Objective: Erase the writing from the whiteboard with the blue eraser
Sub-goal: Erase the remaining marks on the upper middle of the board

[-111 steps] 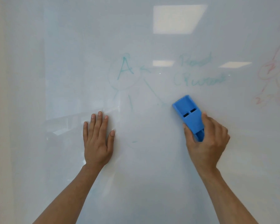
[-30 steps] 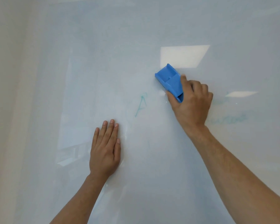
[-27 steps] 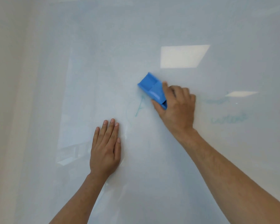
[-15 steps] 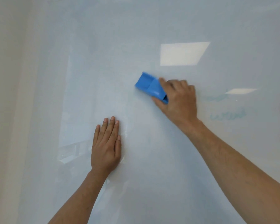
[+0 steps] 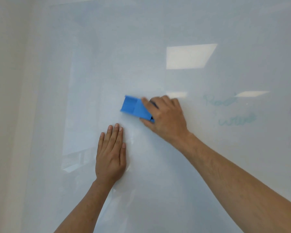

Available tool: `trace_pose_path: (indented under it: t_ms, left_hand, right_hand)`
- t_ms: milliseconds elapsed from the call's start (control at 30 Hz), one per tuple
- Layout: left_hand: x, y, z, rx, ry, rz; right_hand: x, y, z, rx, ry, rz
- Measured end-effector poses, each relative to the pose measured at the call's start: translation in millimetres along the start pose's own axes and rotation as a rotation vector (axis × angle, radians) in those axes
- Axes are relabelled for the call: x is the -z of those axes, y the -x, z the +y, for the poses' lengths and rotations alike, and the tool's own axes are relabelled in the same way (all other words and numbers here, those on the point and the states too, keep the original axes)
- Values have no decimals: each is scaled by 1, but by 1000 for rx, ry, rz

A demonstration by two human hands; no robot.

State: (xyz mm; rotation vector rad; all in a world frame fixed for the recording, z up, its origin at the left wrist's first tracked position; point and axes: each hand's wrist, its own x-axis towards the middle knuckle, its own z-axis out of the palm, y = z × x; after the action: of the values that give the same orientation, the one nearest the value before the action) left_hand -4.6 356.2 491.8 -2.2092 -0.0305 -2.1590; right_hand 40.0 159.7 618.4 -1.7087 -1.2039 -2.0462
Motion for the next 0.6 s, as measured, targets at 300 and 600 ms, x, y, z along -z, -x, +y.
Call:
trace_pose_path:
  t_ms: [300, 600]
  left_hand:
    - [-3, 1, -3, -15, 13, 85]
    - [6, 7, -1, -255, -136, 139]
  right_hand:
    - [-2, 12, -15, -38, -19, -4]
    - [-3, 58, -24, 288, -86, -140]
